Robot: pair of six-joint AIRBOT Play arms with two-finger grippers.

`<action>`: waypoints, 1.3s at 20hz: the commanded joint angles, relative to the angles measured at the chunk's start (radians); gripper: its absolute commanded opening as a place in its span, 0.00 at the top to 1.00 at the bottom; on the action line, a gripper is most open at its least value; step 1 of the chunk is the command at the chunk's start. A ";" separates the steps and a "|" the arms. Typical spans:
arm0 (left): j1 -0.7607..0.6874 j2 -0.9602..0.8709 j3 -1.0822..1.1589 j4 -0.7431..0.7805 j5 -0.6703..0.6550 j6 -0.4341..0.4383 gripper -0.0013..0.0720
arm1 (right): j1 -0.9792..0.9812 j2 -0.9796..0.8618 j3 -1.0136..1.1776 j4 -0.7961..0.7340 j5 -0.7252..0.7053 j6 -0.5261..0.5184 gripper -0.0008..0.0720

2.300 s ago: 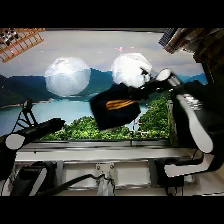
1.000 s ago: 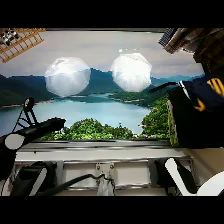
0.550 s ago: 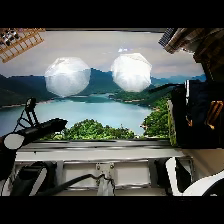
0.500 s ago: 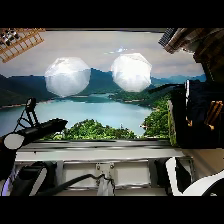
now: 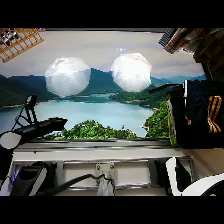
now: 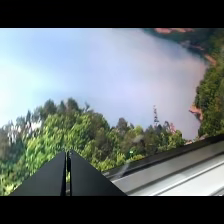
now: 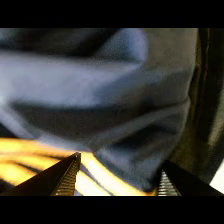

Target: Fold the clothes and pants, and hang the long-sleeved shirts on hangers.

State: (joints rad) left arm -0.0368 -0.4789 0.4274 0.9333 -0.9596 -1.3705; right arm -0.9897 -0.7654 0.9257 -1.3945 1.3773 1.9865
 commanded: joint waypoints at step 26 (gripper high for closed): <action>-0.098 -0.600 0.941 0.031 -0.080 0.200 0.97 | 1.240 -0.381 0.553 0.265 -0.062 -0.799 0.25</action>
State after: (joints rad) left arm -0.1337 -1.0695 1.3544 0.9627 -1.0405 -1.1740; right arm 0.1749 -1.1416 1.4773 -1.1084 1.3193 1.2095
